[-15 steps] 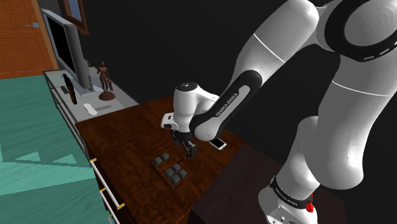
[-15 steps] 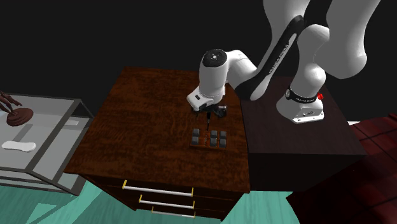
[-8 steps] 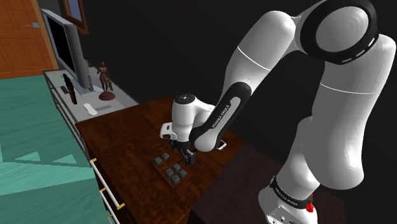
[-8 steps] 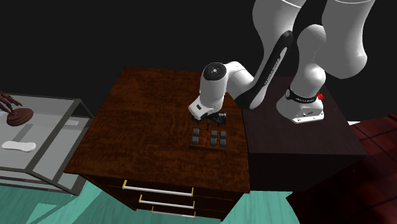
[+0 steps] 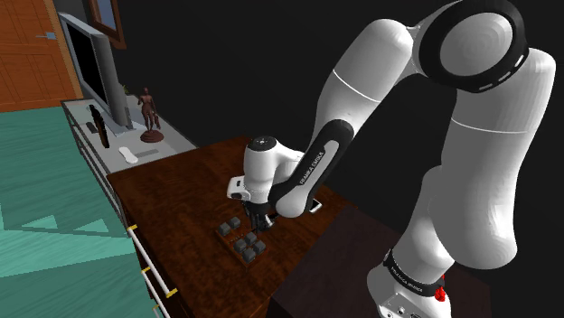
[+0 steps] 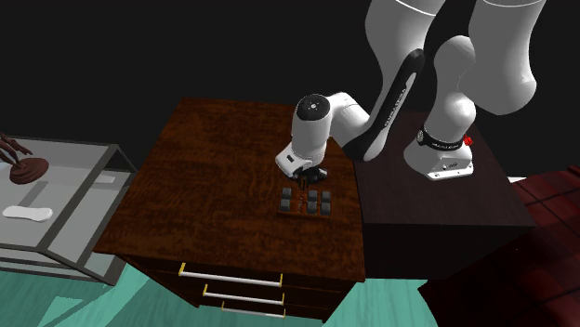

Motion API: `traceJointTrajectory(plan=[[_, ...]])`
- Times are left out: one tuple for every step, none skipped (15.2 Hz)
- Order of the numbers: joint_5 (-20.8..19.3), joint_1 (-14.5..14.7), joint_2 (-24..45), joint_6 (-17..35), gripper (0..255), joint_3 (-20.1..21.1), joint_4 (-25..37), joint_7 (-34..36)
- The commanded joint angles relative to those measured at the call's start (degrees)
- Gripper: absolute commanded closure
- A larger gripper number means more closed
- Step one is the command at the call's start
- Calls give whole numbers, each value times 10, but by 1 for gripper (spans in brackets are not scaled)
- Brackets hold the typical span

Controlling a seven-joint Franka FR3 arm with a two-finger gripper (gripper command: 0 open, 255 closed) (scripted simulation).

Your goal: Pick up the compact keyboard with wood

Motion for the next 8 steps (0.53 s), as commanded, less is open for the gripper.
traceJointTrajectory(plan=[[0,0,0,0,255,0,0,0],[0,0,0,0,255,0,0,0],[0,0,0,0,255,0,0,0],[-1,0,1,1,255,0,0,1],[2,-1,-8,-6,255,2,-2,-2],[5,-2,-18,-14,255,3,-3,-5],[8,-3,-27,-22,255,5,-5,-8],[11,-4,-36,-30,255,7,-6,-11]])
